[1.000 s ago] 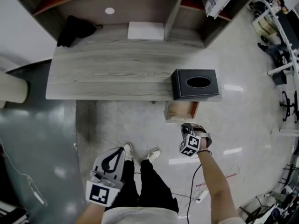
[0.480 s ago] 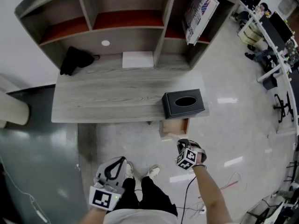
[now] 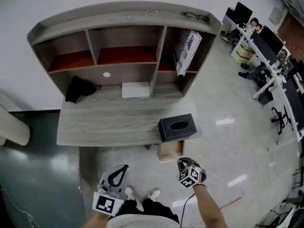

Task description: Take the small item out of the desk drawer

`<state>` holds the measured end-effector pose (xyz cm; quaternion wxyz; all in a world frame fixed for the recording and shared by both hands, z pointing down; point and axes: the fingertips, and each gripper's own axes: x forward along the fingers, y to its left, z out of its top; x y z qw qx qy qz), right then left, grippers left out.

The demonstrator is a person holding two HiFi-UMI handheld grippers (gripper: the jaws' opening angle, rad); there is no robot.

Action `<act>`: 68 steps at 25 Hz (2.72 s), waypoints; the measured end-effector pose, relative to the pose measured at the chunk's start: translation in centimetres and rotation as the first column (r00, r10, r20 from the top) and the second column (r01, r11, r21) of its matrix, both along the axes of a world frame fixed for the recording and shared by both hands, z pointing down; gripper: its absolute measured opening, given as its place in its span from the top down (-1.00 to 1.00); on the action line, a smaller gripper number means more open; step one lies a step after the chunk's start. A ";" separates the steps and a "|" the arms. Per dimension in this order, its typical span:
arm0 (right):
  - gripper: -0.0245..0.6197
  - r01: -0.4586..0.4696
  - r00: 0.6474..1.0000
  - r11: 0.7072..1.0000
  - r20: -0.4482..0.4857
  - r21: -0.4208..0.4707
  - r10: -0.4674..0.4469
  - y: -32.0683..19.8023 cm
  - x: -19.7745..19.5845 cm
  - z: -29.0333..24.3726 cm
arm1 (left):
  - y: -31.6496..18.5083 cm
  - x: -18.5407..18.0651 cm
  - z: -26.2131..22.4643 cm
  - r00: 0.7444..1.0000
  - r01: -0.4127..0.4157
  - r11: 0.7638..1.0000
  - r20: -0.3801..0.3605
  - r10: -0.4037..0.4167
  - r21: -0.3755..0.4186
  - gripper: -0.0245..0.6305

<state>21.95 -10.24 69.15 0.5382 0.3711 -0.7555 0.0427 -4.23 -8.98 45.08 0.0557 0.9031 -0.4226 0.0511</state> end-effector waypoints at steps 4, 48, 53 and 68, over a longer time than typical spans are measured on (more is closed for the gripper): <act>0.83 -0.051 0.998 0.998 0.047 0.042 0.049 0.2 0.0 -2.8 | -0.6 -0.3 -2.1 1.000 0.008 0.999 -0.007 -0.008 0.040 0.87; 0.83 -0.460 0.816 0.709 0.569 0.534 0.101 4.8 3.1 -39.6 | -2.3 -6.3 -15.7 0.987 0.154 0.932 -0.095 -0.129 0.329 0.87; 0.83 -0.517 0.781 0.668 0.615 0.535 0.111 6.4 4.1 -40.7 | -1.8 -6.6 -16.2 0.987 0.153 0.932 -0.104 -0.125 0.330 0.87; 0.83 -0.684 0.665 0.520 0.730 0.512 0.156 12.7 7.4 -42.8 | 0.6 -10.1 -15.4 0.975 0.215 0.932 -0.125 -0.186 0.291 0.87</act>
